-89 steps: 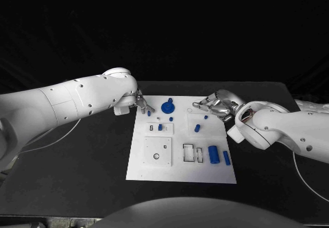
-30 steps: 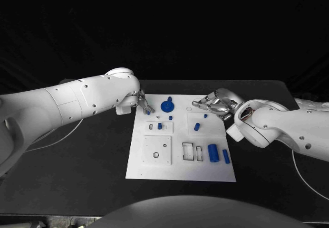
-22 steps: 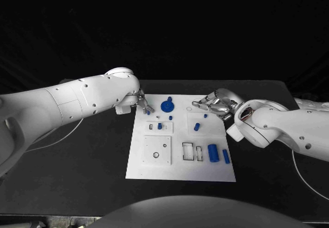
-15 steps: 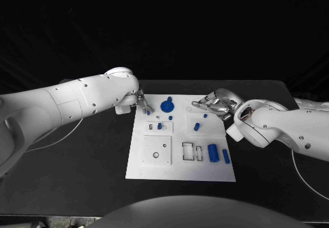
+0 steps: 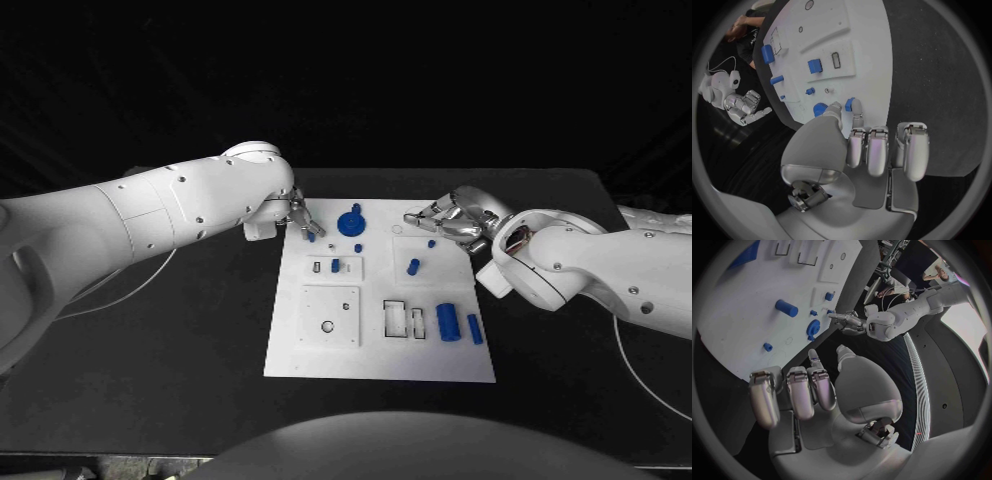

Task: Assemble the parts on the task board

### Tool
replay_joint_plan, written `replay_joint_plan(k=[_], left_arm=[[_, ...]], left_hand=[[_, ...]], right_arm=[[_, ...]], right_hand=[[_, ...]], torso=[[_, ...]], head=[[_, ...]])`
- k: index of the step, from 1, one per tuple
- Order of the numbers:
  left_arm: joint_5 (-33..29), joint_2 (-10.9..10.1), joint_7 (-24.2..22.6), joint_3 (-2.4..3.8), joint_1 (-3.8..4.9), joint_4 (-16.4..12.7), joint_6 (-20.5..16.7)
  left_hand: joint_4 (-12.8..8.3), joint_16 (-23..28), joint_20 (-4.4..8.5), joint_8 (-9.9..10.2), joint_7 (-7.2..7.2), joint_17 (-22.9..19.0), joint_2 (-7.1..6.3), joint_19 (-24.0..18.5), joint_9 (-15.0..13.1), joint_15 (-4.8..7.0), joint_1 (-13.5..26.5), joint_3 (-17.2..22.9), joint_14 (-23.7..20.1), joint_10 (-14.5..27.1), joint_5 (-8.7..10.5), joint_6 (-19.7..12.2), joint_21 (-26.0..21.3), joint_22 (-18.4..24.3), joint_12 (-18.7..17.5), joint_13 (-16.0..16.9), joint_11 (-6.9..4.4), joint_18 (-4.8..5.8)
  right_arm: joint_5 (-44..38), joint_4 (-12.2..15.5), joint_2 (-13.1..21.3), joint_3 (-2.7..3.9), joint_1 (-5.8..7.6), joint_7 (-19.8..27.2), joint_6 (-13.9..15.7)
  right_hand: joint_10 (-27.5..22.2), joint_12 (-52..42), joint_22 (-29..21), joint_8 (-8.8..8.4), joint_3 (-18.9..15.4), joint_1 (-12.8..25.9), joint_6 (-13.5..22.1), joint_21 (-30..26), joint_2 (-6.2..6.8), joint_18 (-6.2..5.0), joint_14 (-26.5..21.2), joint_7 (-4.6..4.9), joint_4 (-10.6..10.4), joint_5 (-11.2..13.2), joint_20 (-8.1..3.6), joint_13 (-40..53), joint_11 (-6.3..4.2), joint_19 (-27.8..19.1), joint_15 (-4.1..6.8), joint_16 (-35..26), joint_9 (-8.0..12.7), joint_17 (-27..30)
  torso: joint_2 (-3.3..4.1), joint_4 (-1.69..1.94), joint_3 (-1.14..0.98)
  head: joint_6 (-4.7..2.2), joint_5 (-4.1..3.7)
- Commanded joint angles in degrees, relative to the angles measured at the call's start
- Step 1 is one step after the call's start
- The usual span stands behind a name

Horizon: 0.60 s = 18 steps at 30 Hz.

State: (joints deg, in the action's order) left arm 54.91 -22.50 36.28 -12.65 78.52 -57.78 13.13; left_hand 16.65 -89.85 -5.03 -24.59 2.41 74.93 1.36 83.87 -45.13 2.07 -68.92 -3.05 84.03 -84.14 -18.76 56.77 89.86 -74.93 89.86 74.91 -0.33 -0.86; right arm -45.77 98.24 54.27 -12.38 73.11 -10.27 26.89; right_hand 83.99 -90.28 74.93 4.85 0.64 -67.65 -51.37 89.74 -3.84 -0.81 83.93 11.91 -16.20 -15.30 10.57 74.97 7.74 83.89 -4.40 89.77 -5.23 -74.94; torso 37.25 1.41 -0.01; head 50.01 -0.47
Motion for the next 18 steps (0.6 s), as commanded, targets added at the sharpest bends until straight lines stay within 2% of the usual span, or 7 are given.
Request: replay_joint_plan(k=[1, 6, 8, 10, 13, 15, 18], left_arm=[[-0.57, 0.22, -0.81, 0.02, 0.01, 0.04, 1.16], [-0.58, 0.26, -0.88, 0.02, 0.01, 0.09, 1.38], [-0.58, 0.24, -0.93, 0.02, 0.00, 0.08, 1.34], [-0.58, 0.23, -0.99, 0.02, 0.00, 0.06, 1.27], [-0.59, 0.18, -1.18, 0.02, 0.00, 0.03, 1.10], [-0.59, 0.14, -1.32, 0.02, 0.00, 0.00, 0.94], [-0.59, 0.04, -1.48, 0.01, 0.00, -0.06, 0.51]], left_hand=[[-0.05, -0.15, 0.44, -0.43, -0.38, 15.07, 0.14, 6.13, -0.32, 0.61, -2.12, 0.99, 5.97, -5.86, -0.37, -0.33, 0.14, -15.07, 0.14, 15.09, -0.59, 0.86], [-0.23, -0.15, 0.69, -0.38, -0.68, 15.07, 0.16, 6.13, -0.84, 0.91, -7.03, 3.56, 5.97, -5.86, -1.90, -0.73, 0.14, -15.07, 0.14, 15.09, -0.89, 0.86], [-0.13, -0.15, 0.79, -0.32, -0.68, 15.07, -0.35, 6.13, -1.01, 0.97, -8.51, 4.54, 5.97, -5.86, -3.88, -0.85, 0.14, -15.07, 0.14, 15.09, -0.92, 0.86], [-0.08, -0.15, 0.86, -0.27, -0.69, 15.07, -1.06, 6.13, -1.18, 1.02, -9.74, 5.53, 5.97, -5.86, -6.87, -0.95, 0.14, -15.07, 0.14, 15.09, -0.94, 0.86], [-0.16, -0.15, 0.91, -0.27, -0.73, 15.07, -1.97, 6.13, -1.42, 1.04, -11.13, 6.81, 5.97, -5.86, -9.23, -0.99, 0.14, -15.07, 0.14, 15.09, -0.98, 0.86], [-0.15, -0.15, 0.94, -0.28, -0.74, 15.07, -2.40, 6.13, -1.56, 1.05, -11.80, 7.60, 5.97, -5.86, -10.24, -0.99, 0.14, -15.07, 0.14, 15.09, -0.99, 0.86], [-0.04, -0.15, 0.95, -0.30, -0.69, 15.07, -2.48, 6.13, -1.61, 1.05, -11.79, 7.80, 5.97, -5.86, -10.43, -0.93, 0.14, -15.07, 0.14, 15.09, -0.97, 0.86]], right_arm=[[-0.77, 0.04, -0.03, 0.00, -0.03, -0.18, -0.30], [-0.77, 0.03, -0.02, 0.00, -0.03, -0.18, -0.31], [-0.77, 0.04, 0.00, 0.00, -0.03, -0.18, -0.30], [-0.77, 0.04, 0.02, 0.00, -0.03, -0.19, -0.30], [-0.77, 0.00, 0.03, 0.00, -0.03, -0.20, -0.31], [-0.78, -0.01, 0.05, 0.00, -0.03, -0.22, -0.32], [-0.78, -0.04, 0.06, 0.00, -0.04, -0.27, -0.38]], right_hand=[[6.01, 0.28, 15.07, 0.30, -0.21, 0.01, 0.42, 0.26, -0.39, 0.81, 6.07, 0.13, 0.05, -0.20, 0.49, 15.03, 0.38, 6.11, -0.51, 0.23, -0.09, -15.06], [6.01, 0.28, 15.07, 0.30, -0.21, 0.00, 0.42, 0.26, -0.41, 0.81, 6.07, 0.13, 0.05, -0.20, 0.49, 15.03, 0.39, 6.11, -0.51, 0.23, -0.09, -15.06], [6.01, 0.28, 15.07, 0.30, -0.21, 0.00, 0.42, 0.26, -0.41, 0.81, 6.07, 0.13, 0.05, -0.20, 0.49, 15.03, 0.39, 6.11, -0.51, 0.23, -0.09, -15.06], [6.01, 0.28, 15.07, 0.30, -0.21, 0.00, 0.42, 0.26, -0.41, 0.81, 6.07, 0.13, 0.05, -0.20, 0.49, 15.03, 0.39, 6.11, -0.51, 0.23, -0.09, -15.06], [6.01, 0.28, 15.07, 0.30, -0.21, 0.00, 0.42, 0.26, -0.41, 0.81, 6.07, 0.13, 0.05, -0.20, 0.49, 15.03, 0.39, 6.11, -0.51, 0.23, -0.09, -15.06], [6.01, 0.28, 15.07, 0.30, -0.21, 0.00, 0.42, 0.26, -0.41, 0.81, 6.07, 0.13, 0.05, -0.20, 0.49, 15.03, 0.39, 6.11, -0.51, 0.23, -0.09, -15.06], [6.01, 0.28, 15.07, 0.30, -0.21, 0.00, 0.42, 0.26, -0.41, 0.81, 6.07, 0.13, 0.05, -0.20, 0.49, 15.03, 0.39, 6.11, -0.51, 0.23, -0.09, -15.06]], torso=[[-0.01, 0.02, 0.02], [0.02, 0.06, 0.03], [0.02, 0.06, 0.02], [0.01, 0.07, 0.02], [-0.03, 0.06, 0.03], [-0.02, 0.06, 0.04], [-0.01, 0.05, 0.02]], head=[[-0.01, -0.03], [-0.01, -0.05], [-0.01, -0.03], [-0.01, -0.05], [-0.01, -0.04], [-0.01, -0.03], [-0.01, 0.01]])
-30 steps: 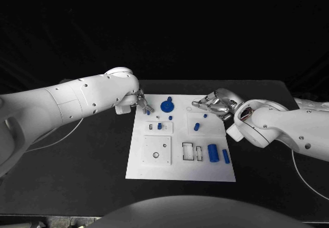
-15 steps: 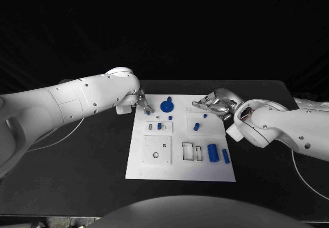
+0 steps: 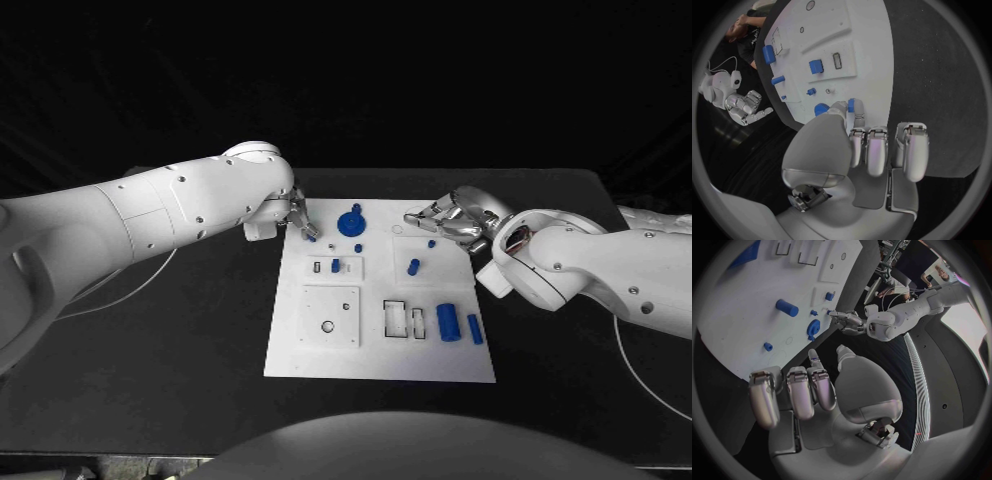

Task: Assemble the parts on the task board

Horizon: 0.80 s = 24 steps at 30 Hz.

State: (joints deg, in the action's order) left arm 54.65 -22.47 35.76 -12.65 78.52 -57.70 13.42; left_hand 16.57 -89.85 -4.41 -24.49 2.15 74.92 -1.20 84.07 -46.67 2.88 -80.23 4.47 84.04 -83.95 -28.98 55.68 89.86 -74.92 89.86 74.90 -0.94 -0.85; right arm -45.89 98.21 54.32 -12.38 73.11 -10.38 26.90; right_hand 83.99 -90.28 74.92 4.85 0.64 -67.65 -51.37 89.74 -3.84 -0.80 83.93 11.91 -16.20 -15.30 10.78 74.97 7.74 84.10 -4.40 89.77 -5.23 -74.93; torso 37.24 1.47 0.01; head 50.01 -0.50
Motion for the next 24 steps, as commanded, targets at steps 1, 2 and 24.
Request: replay_joint_plan(k=[1, 2, 24], left_arm=[[-0.32, -0.05, -1.03, 0.01, 0.01, -0.17, 0.07], [-0.32, -0.14, -1.08, 0.02, 0.01, -0.24, -0.10], [-1.07, -7.68, -0.92, 0.82, 2.94, -10.12, -0.38]], left_hand=[[0.08, -0.15, 0.33, -0.42, -0.42, 15.08, 0.06, 5.93, -0.09, 0.23, -0.43, 0.30, 5.96, -6.05, -0.24, 0.19, 0.14, -15.08, 0.14, 15.10, -0.34, 0.85], [0.12, -0.15, 0.33, -0.44, -0.40, 15.08, 0.04, 5.93, -0.10, 0.23, -0.37, 0.33, 5.96, -6.05, -0.26, 0.23, 0.14, -15.08, 0.14, 15.10, -0.33, 0.85], [0.23, -0.15, 0.33, -0.52, -0.45, 15.08, -0.65, 5.93, -0.33, 0.22, 0.99, 1.02, 5.96, -6.05, -1.56, 0.81, 0.14, -15.08, 0.14, 15.10, -0.34, 0.85]], right_arm=[[-0.66, -0.03, 0.00, 0.00, -0.04, -0.18, -0.41], [-0.66, -0.04, 0.00, -0.01, -0.04, -0.19, -0.42], [-0.54, -0.20, 0.14, -0.01, -0.10, -0.42, -0.41]], right_hand=[[6.01, 0.28, 15.08, 0.30, -0.21, 0.00, 0.42, 0.26, -0.41, 0.80, 6.07, 0.13, 0.05, -0.20, 0.28, 15.03, 0.39, 5.90, -0.51, 0.23, -0.09, -15.07], [6.01, 0.28, 15.08, 0.30, -0.21, 0.00, 0.42, 0.26, -0.41, 0.80, 6.07, 0.13, 0.05, -0.20, 0.28, 15.03, 0.39, 5.90, -0.51, 0.23, -0.09, -15.07], [6.01, 0.28, 15.08, 0.32, -0.24, -0.06, 0.45, 0.26, -0.52, 0.80, 6.07, 0.13, 0.05, -0.25, 0.29, 15.03, 0.39, 5.90, -0.52, 0.23, -0.10, -15.07]], torso=[[-0.03, -0.03, 0.00], [-0.05, -0.04, 0.00], [-0.01, 0.04, -0.06]], head=[[-0.01, 0.08], [-0.01, 0.07], [-0.01, 0.01]])
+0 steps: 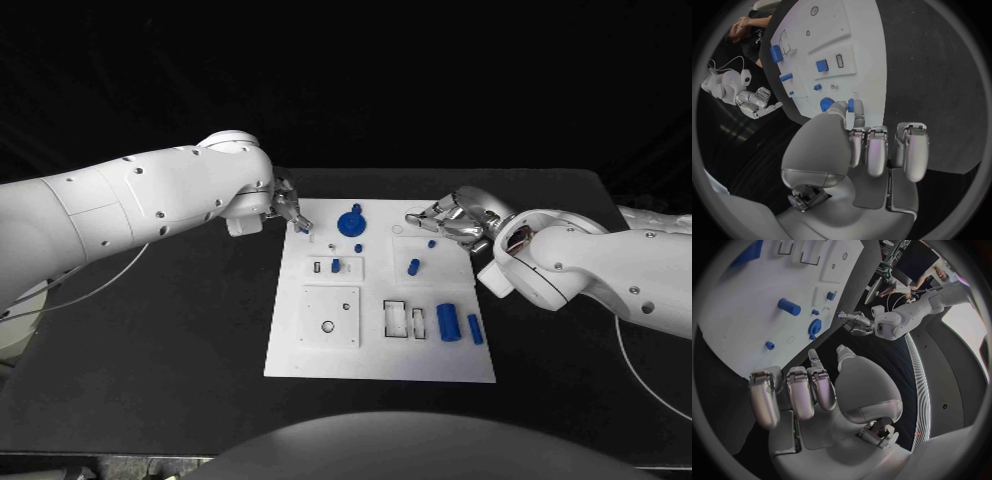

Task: Assemble the parts on the task board

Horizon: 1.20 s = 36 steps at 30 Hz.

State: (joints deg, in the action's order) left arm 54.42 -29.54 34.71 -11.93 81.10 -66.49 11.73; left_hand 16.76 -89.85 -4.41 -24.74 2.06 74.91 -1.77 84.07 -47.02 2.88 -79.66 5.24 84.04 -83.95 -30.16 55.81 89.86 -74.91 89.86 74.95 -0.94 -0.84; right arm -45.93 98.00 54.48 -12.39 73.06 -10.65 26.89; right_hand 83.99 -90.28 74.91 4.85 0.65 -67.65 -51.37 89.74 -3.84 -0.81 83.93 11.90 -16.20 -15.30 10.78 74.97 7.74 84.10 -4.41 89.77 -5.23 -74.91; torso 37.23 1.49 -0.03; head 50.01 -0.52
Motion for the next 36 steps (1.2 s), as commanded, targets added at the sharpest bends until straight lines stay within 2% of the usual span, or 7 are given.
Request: replay_joint_plan(k=[1, 3, 5, 15, 25, 36], left_arm=[[-0.95, -1.05, 0.32, 0.13, 0.51, -2.02, 1.63], [-1.28, -1.91, 0.84, 0.13, 0.73, -3.41, 2.39], [-1.86, -2.90, 1.60, -0.17, 0.92, -5.14, 3.38], [-3.57, -4.61, 4.05, -0.64, 1.10, -8.55, 5.08], [-4.27, -3.85, 6.09, -0.97, 0.94, -9.00, 6.19], [-4.35, -2.26, 6.66, -1.17, 0.35, -8.59, 7.20]], left_hand=[[0.04, -0.15, 0.34, -0.27, -0.35, 15.09, -0.09, 5.93, 0.01, 0.22, 0.42, 0.26, 5.96, -6.05, -0.37, 0.67, 0.14, -15.09, 0.14, 15.05, -0.34, 0.84], [0.03, -0.15, 0.34, -0.26, -0.36, 15.09, -0.15, 5.93, 0.00, 0.23, 0.48, 0.34, 5.96, -6.05, -0.53, 0.70, 0.14, -15.09, 0.14, 15.05, -0.36, 0.84], [0.02, -0.15, 0.34, -0.25, -0.37, 15.09, -0.16, 5.93, 0.00, 0.23, 0.51, 0.41, 5.96, -6.05, -0.64, 0.72, 0.14, -15.09, 0.14, 15.05, -0.37, 0.84], [-0.04, -0.15, 0.35, -0.17, -0.43, 15.09, -0.04, 5.93, -0.04, 0.26, 0.43, 1.04, 5.96, -6.05, -1.14, 0.72, 0.14, -15.09, 0.14, 15.05, -0.42, 0.84], [-0.06, -0.15, 0.36, -0.12, -0.42, 15.09, -0.02, 5.93, -0.07, 0.28, 0.35, 1.36, 5.96, -6.05, -1.32, 0.68, 0.14, -15.09, 0.14, 15.05, -0.44, 0.84], [-0.03, -0.15, 0.38, -0.05, -0.37, 15.09, 0.11, 5.93, -0.11, 0.29, 0.40, 1.84, 5.96, -6.05, -1.44, 0.59, 0.14, -15.09, 0.14, 15.05, -0.40, 0.84]], right_arm=[[-0.49, 0.01, -0.03, -0.01, -0.05, -0.16, -0.40], [-0.49, 0.02, -0.03, -0.01, -0.05, -0.17, -0.39], [-0.48, 0.04, -0.04, -0.01, -0.05, -0.19, -0.41], [-0.46, 0.02, -0.13, -0.01, -0.05, -0.19, -0.36], [-0.48, 0.00, -0.22, -0.01, -0.05, -0.10, -0.29], [-0.51, 0.09, -0.17, -0.01, -0.05, -0.02, -0.29]], right_hand=[[6.01, 0.28, 15.09, 0.32, -0.24, -0.06, 0.45, 0.26, -0.52, 0.81, 6.07, 0.13, 0.05, -0.25, 0.30, 15.03, 0.39, 5.90, -0.52, 0.23, -0.10, -15.09], [6.01, 0.28, 15.09, 0.32, -0.24, -0.06, 0.45, 0.26, -0.52, 0.81, 6.07, 0.13, 0.05, -0.25, 0.30, 15.03, 0.39, 5.90, -0.52, 0.23, -0.10, -15.09], [6.01, 0.28, 15.09, 0.32, -0.24, -0.06, 0.45, 0.26, -0.52, 0.81, 6.07, 0.13, 0.05, -0.25, 0.30, 15.03, 0.39, 5.90, -0.52, 0.23, -0.10, -15.09], [6.01, 0.28, 15.09, 0.32, -0.24, -0.06, 0.45, 0.26, -0.52, 0.81, 6.07, 0.13, 0.05, -0.25, 0.30, 15.03, 0.39, 5.90, -0.52, 0.23, -0.10, -15.09], [6.01, 0.28, 15.09, 0.32, -0.24, -0.06, 0.45, 0.26, -0.52, 0.81, 6.07, 0.13, 0.05, -0.25, 0.30, 15.03, 0.39, 5.90, -0.52, 0.23, -0.10, -15.09], [6.01, 0.28, 15.09, 0.34, -0.30, -0.11, 0.47, 0.26, -0.57, 0.81, 6.07, 0.14, 0.04, -0.28, 0.31, 15.03, 0.40, 5.90, -0.53, 0.23, -0.10, -15.09]], torso=[[0.00, 0.01, -0.02], [0.03, -0.02, -0.01], [0.06, -0.04, 0.01], [-0.01, -0.04, 0.02], [0.05, -0.08, 0.03], [0.07, -0.07, 0.04]], head=[[-0.01, 0.06], [-0.01, 0.14], [-0.01, 0.17], [-0.01, 0.34], [-0.01, 0.33], [-0.01, 0.48]])
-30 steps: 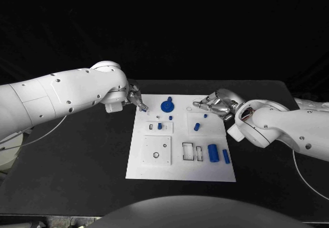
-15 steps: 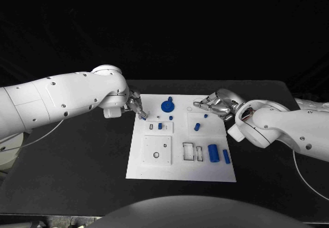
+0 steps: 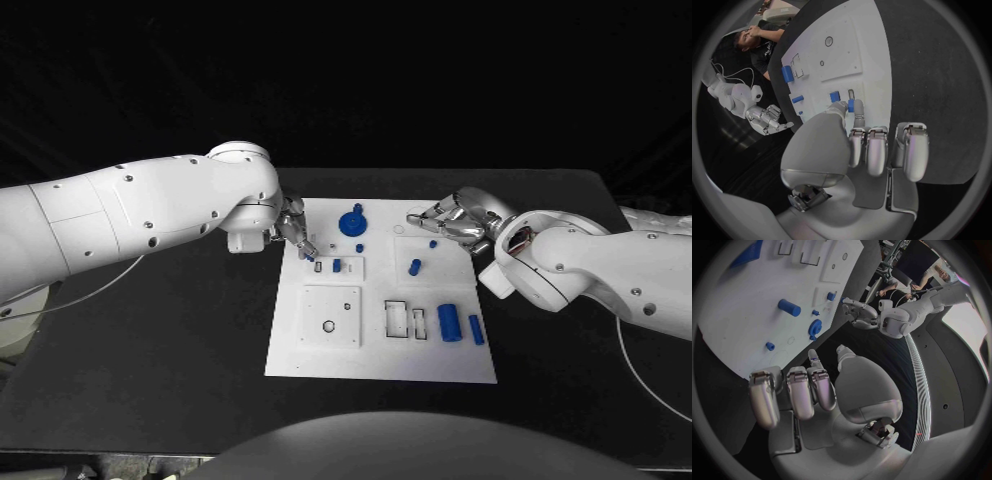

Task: Assemble the parts on the task board

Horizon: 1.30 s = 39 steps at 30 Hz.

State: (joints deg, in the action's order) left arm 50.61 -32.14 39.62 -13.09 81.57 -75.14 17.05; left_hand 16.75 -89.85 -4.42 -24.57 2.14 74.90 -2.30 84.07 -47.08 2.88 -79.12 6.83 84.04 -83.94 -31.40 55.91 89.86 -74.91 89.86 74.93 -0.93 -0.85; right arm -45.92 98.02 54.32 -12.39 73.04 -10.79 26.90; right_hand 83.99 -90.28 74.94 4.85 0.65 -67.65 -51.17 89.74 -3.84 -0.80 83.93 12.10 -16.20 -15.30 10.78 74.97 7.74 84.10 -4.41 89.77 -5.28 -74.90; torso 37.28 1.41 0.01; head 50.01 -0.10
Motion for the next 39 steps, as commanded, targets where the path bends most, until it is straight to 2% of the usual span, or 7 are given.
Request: replay_joint_plan(k=[1, 12, 14, 18, 21, 33, 39], left_arm=[[-0.54, 0.53, 1.70, -0.02, -0.21, 0.13, 2.02], [-0.42, 1.22, 1.78, -0.52, -0.83, 0.59, 2.72], [-0.42, 1.29, 1.73, -0.55, -0.85, 0.73, 2.67], [-0.40, 1.47, 1.67, -0.58, -0.91, 0.87, 2.56], [-0.45, 1.69, 1.56, -0.59, -0.98, 0.98, 2.43], [0.20, 2.16, 0.83, -0.59, -1.23, 1.36, 1.35], [0.68, 2.26, 1.19, -0.59, -1.27, 1.53, 1.38]], left_hand=[[-0.02, -0.15, 0.38, -0.22, -0.45, 15.10, 0.64, 5.93, -0.04, 0.29, -0.14, 0.25, 5.96, -6.06, -0.21, 0.50, 0.14, -15.09, 0.14, 15.07, -0.41, 0.85], [-0.01, -0.15, 0.39, -0.18, -0.42, 15.10, 0.70, 5.93, -0.07, 0.29, -0.12, 0.51, 5.96, -6.06, -0.24, 0.43, 0.14, -15.09, 0.14, 15.07, -0.39, 0.85], [-0.02, -0.15, 0.39, -0.17, -0.42, 15.10, 0.70, 5.93, -0.07, 0.28, -0.12, 0.54, 5.96, -6.06, -0.24, 0.42, 0.14, -15.09, 0.14, 15.07, -0.39, 0.85], [-0.03, -0.15, 0.39, -0.15, -0.40, 15.10, 0.70, 5.93, -0.08, 0.28, -0.13, 0.63, 5.96, -6.06, -0.24, 0.38, 0.14, -15.09, 0.14, 15.07, -0.38, 0.85], [-0.01, -0.15, 0.39, -0.13, -0.38, 15.10, 0.75, 5.93, -0.10, 0.27, -0.11, 0.80, 5.96, -6.06, -0.25, 0.34, 0.14, -15.09, 0.14, 15.07, -0.36, 0.85], [0.00, -0.15, 0.39, -0.12, -0.36, 15.10, 0.80, 5.93, -0.12, 0.26, -0.08, 0.94, 5.96, -6.06, -0.25, 0.31, 0.14, -15.09, 0.14, 15.07, -0.34, 0.85], [-0.01, -0.15, 0.39, -0.07, -0.30, 15.10, 0.87, 5.93, -0.18, 0.24, -0.03, 1.31, 5.96, -6.06, -0.24, 0.18, 0.14, -15.09, 0.14, 15.07, -0.29, 0.85]], right_arm=[[-0.53, 0.07, 0.00, -0.01, -0.04, 0.14, -0.30], [-0.52, 0.21, 0.00, -0.01, -0.04, 0.23, -0.30], [-0.51, 0.22, 0.00, 0.00, -0.04, 0.24, -0.27], [-0.51, 0.24, -0.05, 0.00, -0.04, 0.31, -0.25], [-0.51, 0.25, -0.07, 0.00, -0.04, 0.32, -0.29], [-0.53, 0.19, -0.04, 0.00, -0.04, 0.28, -0.32], [-0.53, 0.22, -0.05, 0.00, -0.04, 0.24, -0.28]], right_hand=[[6.01, 0.28, 15.06, 0.34, -0.30, -0.11, 0.27, 0.26, -0.57, 0.80, 6.07, -0.06, 0.04, -0.28, 0.31, 15.03, 0.40, 5.90, -0.53, 0.23, -0.05, -15.10], [6.01, 0.28, 15.06, 0.34, -0.30, -0.11, 0.27, 0.26, -0.57, 0.80, 6.07, -0.06, 0.04, -0.28, 0.31, 15.03, 0.40, 5.90, -0.53, 0.23, -0.05, -15.10], [6.01, 0.28, 15.06, 0.34, -0.30, -0.11, 0.27, 0.26, -0.57, 0.80, 6.07, -0.06, 0.04, -0.28, 0.31, 15.03, 0.40, 5.90, -0.53, 0.23, -0.05, -15.10], [6.01, 0.28, 15.06, 0.34, -0.30, -0.11, 0.27, 0.26, -0.57, 0.80, 6.07, -0.06, 0.04, -0.28, 0.31, 15.03, 0.40, 5.90, -0.53, 0.23, -0.05, -15.10], [6.01, 0.28, 15.06, 0.34, -0.30, -0.11, 0.27, 0.26, -0.57, 0.80, 6.07, -0.06, 0.04, -0.28, 0.31, 15.03, 0.40, 5.90, -0.53, 0.23, -0.05, -15.10], [6.01, 0.28, 15.06, 0.34, -0.30, -0.11, 0.27, 0.26, -0.57, 0.80, 6.07, -0.06, 0.04, -0.28, 0.31, 15.03, 0.40, 5.90, -0.53, 0.23, -0.05, -15.10], [6.01, 0.28, 15.06, 0.34, -0.30, -0.11, 0.27, 0.26, -0.57, 0.80, 6.07, -0.06, 0.04, -0.28, 0.31, 15.03, 0.40, 5.90, -0.53, 0.23, -0.05, -15.10]], torso=[[0.03, 0.08, 0.00], [0.02, 0.09, 0.02], [0.01, 0.16, 0.01], [0.00, 0.01, 0.00], [0.00, 0.09, 0.02], [-0.04, 0.05, -0.04], [-0.02, 0.03, 0.02]], head=[[-0.01, 0.05], [-0.01, -0.10], [-0.01, -0.24], [-0.01, -0.18], [-0.01, -0.30], [-0.01, -0.18], [-0.01, -0.07]])
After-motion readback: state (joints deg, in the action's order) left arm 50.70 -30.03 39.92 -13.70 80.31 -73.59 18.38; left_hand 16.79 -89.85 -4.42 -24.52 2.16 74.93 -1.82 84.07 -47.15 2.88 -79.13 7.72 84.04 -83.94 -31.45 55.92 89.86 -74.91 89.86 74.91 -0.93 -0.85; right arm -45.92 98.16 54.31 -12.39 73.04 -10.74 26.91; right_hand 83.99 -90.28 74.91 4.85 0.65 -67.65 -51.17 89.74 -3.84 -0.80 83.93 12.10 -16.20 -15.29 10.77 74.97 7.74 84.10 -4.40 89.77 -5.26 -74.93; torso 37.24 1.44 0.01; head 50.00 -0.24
